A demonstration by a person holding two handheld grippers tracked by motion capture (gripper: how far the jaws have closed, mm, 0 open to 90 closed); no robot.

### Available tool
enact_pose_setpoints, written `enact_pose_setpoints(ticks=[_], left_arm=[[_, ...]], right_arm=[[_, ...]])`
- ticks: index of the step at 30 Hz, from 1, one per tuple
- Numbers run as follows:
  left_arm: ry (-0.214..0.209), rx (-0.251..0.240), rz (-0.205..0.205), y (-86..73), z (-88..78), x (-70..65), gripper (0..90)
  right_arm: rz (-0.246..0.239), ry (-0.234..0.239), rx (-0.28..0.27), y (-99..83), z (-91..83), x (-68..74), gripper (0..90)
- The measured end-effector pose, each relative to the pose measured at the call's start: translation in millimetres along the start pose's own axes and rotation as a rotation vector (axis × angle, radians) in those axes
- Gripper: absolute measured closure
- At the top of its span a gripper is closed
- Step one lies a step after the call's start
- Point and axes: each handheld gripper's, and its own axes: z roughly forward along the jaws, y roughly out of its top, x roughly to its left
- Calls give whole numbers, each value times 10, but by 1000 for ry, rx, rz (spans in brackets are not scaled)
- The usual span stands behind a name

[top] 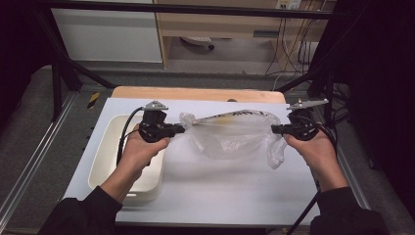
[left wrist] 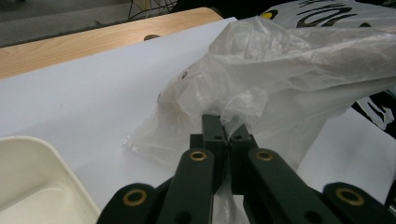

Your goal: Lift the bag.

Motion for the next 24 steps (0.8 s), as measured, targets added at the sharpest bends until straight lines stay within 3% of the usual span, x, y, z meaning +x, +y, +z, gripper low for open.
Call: enact_pose_setpoints(ticks=[3, 11, 24], left_arm=[[20, -6, 3, 12, -3, 23, 900], [4, 18, 6, -150, -105, 57, 900], [-45, 27, 17, -474, -305, -52, 881]], right_arm=[[-2, 9, 7, -11, 68, 25, 900], [-26, 39, 14, -75, 166, 149, 900], [-13, 77, 32, -436, 186, 270, 900]])
